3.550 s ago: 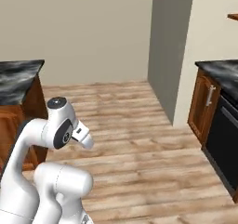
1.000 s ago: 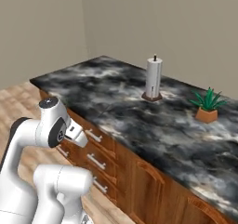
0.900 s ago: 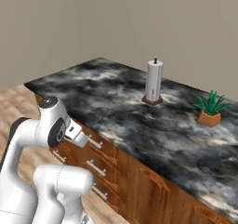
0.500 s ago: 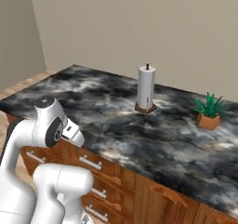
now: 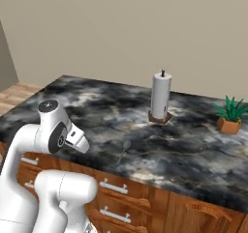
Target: Organize the utensils by type. Pick up the wooden spoons from the counter and place them in the open cabinet. Then pick up the metallic utensils from the counter and place them in the open drawer.
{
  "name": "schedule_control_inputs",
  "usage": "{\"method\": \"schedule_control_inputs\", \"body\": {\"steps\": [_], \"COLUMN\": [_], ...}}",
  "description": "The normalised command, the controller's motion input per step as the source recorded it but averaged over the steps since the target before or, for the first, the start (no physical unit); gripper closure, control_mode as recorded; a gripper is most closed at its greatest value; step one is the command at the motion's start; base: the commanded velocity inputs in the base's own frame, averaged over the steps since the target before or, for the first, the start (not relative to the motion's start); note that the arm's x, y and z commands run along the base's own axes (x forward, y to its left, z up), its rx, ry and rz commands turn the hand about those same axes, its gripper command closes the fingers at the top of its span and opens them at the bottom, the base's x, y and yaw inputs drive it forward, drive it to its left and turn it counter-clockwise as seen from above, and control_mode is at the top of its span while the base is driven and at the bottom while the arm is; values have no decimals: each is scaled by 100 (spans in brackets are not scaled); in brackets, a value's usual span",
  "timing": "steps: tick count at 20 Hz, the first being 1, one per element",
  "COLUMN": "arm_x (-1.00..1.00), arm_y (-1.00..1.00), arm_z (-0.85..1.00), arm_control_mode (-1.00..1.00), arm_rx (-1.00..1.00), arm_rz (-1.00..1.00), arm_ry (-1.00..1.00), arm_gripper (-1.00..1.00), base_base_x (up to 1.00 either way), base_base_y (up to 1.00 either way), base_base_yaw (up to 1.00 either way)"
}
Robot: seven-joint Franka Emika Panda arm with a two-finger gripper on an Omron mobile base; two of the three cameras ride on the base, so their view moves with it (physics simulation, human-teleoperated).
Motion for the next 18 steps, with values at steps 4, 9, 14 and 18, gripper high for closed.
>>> {"method": "schedule_control_inputs", "body": {"steps": [4, 9, 14, 18], "arm_x": [0, 0, 0, 0], "arm_y": [0, 0, 0, 0], "arm_z": [0, 0, 0, 0], "arm_control_mode": [100, 100, 100, 100], "arm_rx": [0, 0, 0, 0], "arm_rz": [0, 0, 0, 0], "arm_ry": [0, 0, 0, 0], "arm_gripper": [-100, -100, -100, -100], "base_base_x": [50, 57, 47, 57], "base_base_y": [52, 23, -6, -14], "base_base_yaw": [-22, -9, -1, 0]}}
